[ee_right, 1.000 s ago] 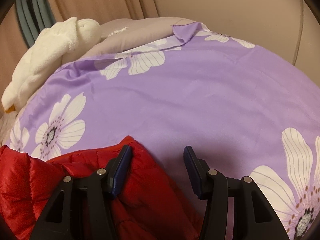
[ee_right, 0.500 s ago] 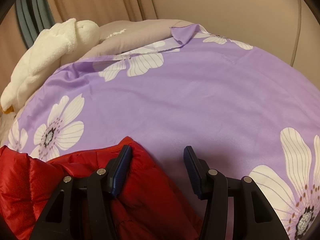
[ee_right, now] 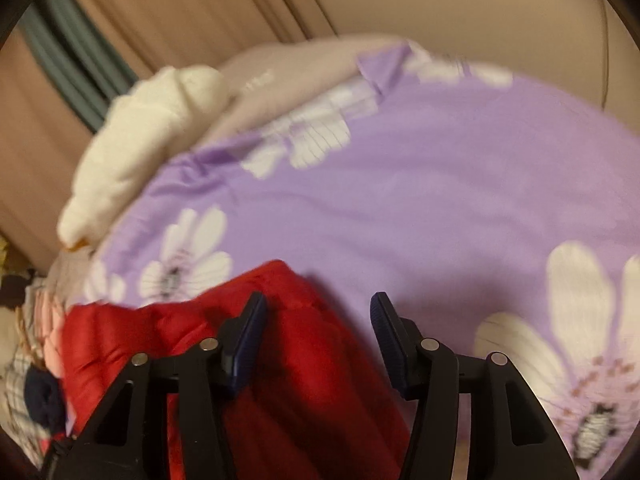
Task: Fold large clothes
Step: 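Grasp the folded jacket bundle with the left gripper while the right gripper grasps it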
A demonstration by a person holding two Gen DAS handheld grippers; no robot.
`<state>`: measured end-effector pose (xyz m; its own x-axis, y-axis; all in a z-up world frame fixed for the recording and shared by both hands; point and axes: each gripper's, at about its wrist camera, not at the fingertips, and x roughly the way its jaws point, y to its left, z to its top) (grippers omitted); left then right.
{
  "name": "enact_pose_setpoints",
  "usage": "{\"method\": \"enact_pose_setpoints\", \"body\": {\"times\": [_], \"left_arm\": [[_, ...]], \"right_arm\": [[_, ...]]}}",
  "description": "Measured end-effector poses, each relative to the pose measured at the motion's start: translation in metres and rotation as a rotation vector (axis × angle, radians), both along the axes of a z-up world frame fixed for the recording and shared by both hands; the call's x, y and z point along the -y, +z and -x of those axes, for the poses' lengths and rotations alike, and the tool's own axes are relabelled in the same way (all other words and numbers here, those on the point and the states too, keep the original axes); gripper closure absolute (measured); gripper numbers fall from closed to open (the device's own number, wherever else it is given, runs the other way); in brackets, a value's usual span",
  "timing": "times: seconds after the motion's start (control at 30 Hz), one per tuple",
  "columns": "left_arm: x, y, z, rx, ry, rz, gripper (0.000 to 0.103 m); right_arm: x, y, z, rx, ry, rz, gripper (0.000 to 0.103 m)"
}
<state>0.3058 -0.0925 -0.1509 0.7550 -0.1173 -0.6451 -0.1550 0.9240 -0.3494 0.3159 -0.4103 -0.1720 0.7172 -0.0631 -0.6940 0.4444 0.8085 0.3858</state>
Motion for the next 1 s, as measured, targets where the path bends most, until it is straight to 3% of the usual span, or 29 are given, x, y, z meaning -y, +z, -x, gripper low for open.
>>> {"method": "enact_pose_setpoints", "body": {"times": [0.07,0.13,0.23,0.3,0.33,0.4,0.43,0.57,0.63,0.73,1.0], "left_arm": [[0.007,0.015,0.024,0.062,-0.01,-0.089,0.057],[0.019,0.017,0.043,0.081,-0.062,-0.127,0.058],[0.026,0.001,0.053,0.048,-0.073,-0.055,0.059],[0.034,-0.025,0.048,-0.041,-0.072,-0.004,0.06],[0.039,-0.036,0.047,-0.048,-0.069,0.001,0.059],[0.047,-0.047,0.051,-0.01,-0.044,-0.042,0.054],[0.056,-0.052,0.054,0.05,-0.041,-0.092,0.052],[0.077,-0.059,0.051,0.081,-0.032,-0.198,0.05],[0.078,-0.063,0.048,0.075,-0.028,-0.188,0.051],[0.073,-0.069,0.041,0.053,-0.042,-0.138,0.051],[0.077,-0.071,0.039,0.057,-0.03,-0.16,0.051]], "right_arm": [[-0.023,0.03,0.017,0.09,0.058,0.081,0.048],[-0.055,0.055,0.035,0.182,0.153,0.171,0.049],[-0.094,0.068,0.052,0.245,0.272,0.261,0.059],[-0.106,0.058,0.047,0.202,0.278,0.316,0.064],[-0.107,0.05,0.043,0.167,0.274,0.327,0.068],[-0.102,0.023,0.031,0.087,0.28,0.294,0.07],[-0.099,0.005,0.027,0.075,0.27,0.32,0.07],[-0.114,-0.033,0.037,0.114,0.206,0.607,0.07],[-0.111,-0.036,0.036,0.121,0.197,0.598,0.07],[-0.093,-0.042,0.025,0.123,0.214,0.464,0.07],[-0.093,-0.044,0.025,0.128,0.209,0.464,0.07]]}}
